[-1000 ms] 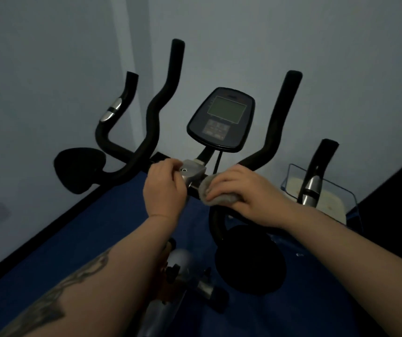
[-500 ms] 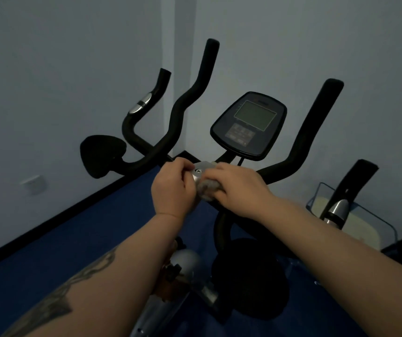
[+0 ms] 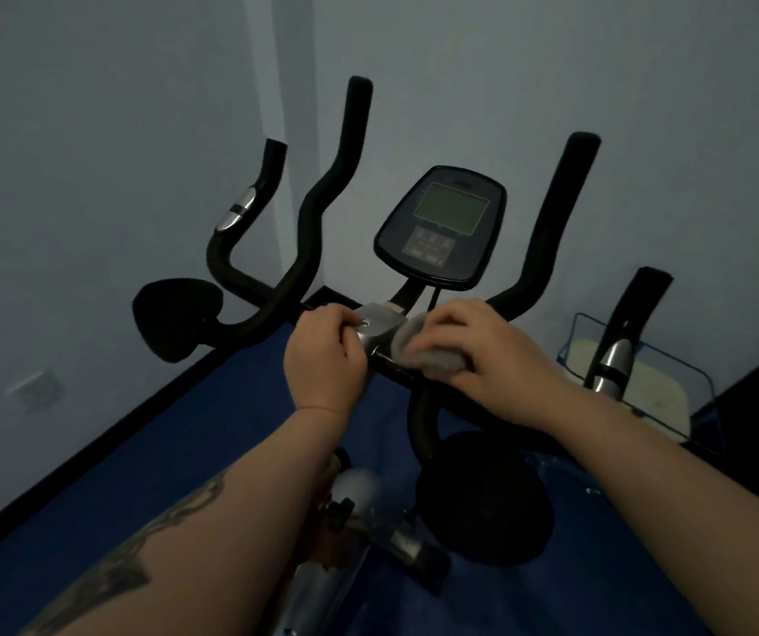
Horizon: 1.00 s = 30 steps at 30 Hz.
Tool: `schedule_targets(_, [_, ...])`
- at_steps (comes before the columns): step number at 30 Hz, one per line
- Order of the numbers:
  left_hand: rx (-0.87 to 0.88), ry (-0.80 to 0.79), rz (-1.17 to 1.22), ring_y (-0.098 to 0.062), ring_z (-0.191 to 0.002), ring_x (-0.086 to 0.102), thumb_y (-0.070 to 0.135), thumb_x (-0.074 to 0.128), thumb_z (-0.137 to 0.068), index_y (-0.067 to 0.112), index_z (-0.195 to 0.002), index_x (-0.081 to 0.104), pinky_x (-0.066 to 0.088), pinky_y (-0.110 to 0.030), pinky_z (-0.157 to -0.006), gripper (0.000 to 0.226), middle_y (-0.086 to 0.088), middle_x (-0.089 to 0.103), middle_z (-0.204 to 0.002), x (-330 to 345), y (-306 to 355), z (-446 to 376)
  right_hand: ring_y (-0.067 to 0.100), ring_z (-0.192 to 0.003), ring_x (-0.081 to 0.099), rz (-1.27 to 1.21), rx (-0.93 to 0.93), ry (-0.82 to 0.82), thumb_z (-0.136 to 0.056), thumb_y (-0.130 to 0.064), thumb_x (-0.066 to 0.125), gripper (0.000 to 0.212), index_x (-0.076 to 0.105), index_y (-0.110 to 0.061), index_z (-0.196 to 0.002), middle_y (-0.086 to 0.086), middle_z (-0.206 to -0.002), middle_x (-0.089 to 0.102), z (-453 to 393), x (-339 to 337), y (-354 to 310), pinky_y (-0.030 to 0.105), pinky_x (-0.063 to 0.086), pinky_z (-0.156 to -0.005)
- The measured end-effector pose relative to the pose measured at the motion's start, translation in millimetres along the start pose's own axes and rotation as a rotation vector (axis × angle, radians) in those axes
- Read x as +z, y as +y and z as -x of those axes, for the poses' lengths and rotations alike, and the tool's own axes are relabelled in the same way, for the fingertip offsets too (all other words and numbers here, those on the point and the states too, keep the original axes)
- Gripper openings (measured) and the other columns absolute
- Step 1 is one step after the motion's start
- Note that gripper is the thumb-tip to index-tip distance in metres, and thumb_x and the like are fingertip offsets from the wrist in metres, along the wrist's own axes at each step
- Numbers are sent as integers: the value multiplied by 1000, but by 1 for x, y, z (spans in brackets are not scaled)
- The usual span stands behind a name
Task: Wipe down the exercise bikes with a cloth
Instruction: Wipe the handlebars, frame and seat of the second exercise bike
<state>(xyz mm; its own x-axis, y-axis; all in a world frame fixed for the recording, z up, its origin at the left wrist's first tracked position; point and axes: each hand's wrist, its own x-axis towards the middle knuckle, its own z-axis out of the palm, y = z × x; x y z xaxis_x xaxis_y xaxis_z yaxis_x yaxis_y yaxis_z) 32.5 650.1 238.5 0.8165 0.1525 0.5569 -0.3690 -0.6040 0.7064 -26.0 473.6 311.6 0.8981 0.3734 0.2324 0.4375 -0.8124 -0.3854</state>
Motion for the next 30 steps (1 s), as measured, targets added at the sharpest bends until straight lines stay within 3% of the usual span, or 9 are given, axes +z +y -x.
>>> schedule_targets(2, [14,-28,15,-17,-76,55,-3,54,-82,9,-83,67,39,-29,-65,18,0,59,-79,-1,-1,-1,9,-111,42,-29,156,100,-84,-28,73,29,69,-32,-112,-11,-115,52,2,9,-10,37,43,-91])
schedule_targets(6, [48,-79,56,-17,-85,56,-3,54,-85,11,-85,66,37,-25,-68,18,12,49,-84,-1,-6,-3,7,-106,43,-131,164,-156,-81,-33,74,24,67,-44,-101,-21,-110,48,21,21,-26,32,39,-95])
schedule_targets(9, [38,-133,74,-16,-90,56,-1,51,-87,13,-87,65,36,-23,-70,19,12,51,-86,0,-8,-4,6,-103,46,-137,209,-231,-81,-29,75,23,69,-42,-99,-14,-108,49,18,12,-34,27,42,-92])
schedule_targets(13, [31,-236,66,-16,-95,55,2,47,-89,14,-91,65,34,-25,-71,22,8,56,-91,-2,-10,-10,14,-109,46,133,327,122,-86,-16,68,25,69,-30,-107,-5,-112,49,-2,9,-32,40,46,-88])
schedule_targets(15, [42,-246,50,-16,-96,53,2,48,-88,15,-89,65,31,-23,-69,21,9,53,-90,-3,-10,-10,17,-111,47,40,433,289,-87,-17,68,21,70,-27,-106,-4,-114,50,-1,16,-35,39,44,-92])
schedule_targets(21, [125,-185,10,-21,-87,57,0,55,-86,14,-86,65,34,-29,-62,17,17,37,-82,-4,-8,-5,5,-103,47,-76,272,-185,-84,-26,71,21,69,-35,-103,-16,-109,46,27,23,-51,25,42,-91])
schedule_targets(23, [118,-200,1,-21,-88,56,0,54,-86,14,-86,66,33,-29,-63,18,17,38,-81,-5,-6,-6,7,-102,48,-57,284,-176,-85,-22,71,22,71,-31,-105,-10,-108,48,16,9,-46,20,41,-89])
schedule_targets(27, [118,-198,16,-20,-89,54,0,52,-86,15,-85,65,32,-29,-63,20,19,38,-79,-5,-6,-6,14,-108,47,12,369,69,-88,-24,69,20,71,-25,-107,-4,-112,49,4,12,-45,36,41,-96])
schedule_targets(30, [135,-182,5,-20,-88,54,0,53,-86,15,-84,65,33,-30,-63,19,15,42,-82,-4,-7,-6,9,-104,46,-108,346,-84,-84,-23,71,19,71,-29,-102,-11,-108,47,23,21,-44,27,41,-94])
